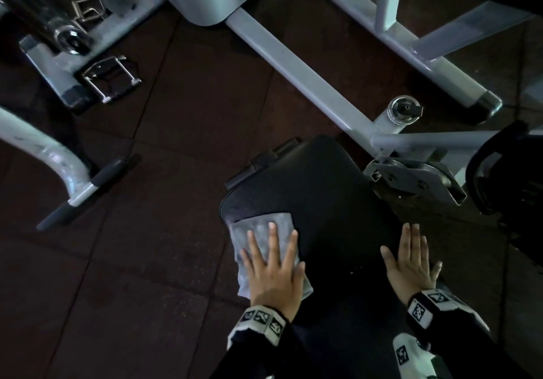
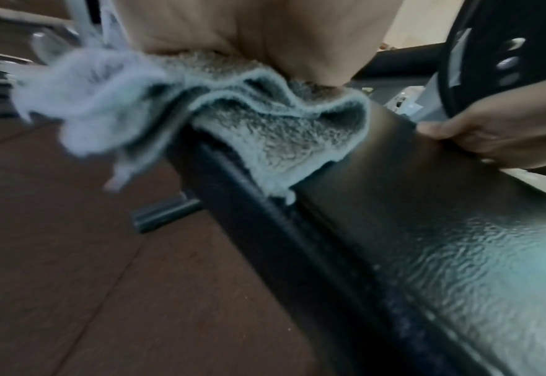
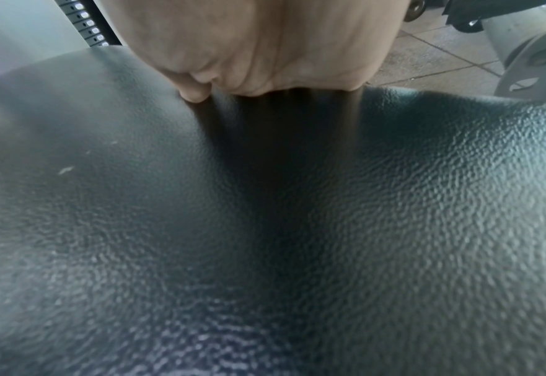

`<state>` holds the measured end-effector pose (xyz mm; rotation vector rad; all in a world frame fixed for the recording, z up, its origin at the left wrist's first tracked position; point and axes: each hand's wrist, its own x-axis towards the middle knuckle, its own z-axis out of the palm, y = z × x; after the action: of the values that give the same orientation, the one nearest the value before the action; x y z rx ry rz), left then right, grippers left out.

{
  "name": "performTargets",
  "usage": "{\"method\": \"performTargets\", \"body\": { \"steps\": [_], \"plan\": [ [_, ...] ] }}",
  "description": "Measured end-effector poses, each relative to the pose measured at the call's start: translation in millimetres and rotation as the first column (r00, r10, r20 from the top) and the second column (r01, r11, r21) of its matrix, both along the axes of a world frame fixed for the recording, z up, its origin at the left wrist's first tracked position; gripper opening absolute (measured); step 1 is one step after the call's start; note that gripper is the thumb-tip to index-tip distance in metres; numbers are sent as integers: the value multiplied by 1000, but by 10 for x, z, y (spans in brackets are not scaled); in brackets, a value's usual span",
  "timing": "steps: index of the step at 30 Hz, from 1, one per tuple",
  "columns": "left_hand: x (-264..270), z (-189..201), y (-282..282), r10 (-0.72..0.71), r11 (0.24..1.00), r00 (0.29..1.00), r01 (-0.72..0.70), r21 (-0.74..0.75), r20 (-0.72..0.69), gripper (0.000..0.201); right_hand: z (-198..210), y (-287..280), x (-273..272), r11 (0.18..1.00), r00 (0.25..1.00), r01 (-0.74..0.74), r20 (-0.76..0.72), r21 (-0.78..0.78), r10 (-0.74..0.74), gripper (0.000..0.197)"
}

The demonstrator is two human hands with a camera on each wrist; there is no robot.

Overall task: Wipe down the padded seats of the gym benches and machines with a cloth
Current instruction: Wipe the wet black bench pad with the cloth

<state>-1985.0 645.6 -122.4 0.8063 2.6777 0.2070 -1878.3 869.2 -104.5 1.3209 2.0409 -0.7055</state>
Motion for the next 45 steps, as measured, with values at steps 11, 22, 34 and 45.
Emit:
{"method": "performTargets", "body": {
  "steps": [11, 22, 34, 45],
  "plan": [
    [-741, -69, 615, -242, 964, 966, 250, 85, -94, 57, -44, -14, -17, 999, 1000, 24, 2, 48, -24, 66],
    [-170, -75, 276, 255, 955, 967, -250, 160, -8, 67, -57, -13, 35, 998, 998, 11, -65, 62, -7, 67],
    [1470, 49, 84, 705, 446, 507, -861, 246, 495, 90, -131, 36, 129, 993, 978, -32, -200, 111, 54, 68],
    [316, -126, 60, 706, 486, 621, -774, 405, 340, 75, -165, 56, 158, 995, 972, -23, -229, 102, 46, 68]
  ]
}}
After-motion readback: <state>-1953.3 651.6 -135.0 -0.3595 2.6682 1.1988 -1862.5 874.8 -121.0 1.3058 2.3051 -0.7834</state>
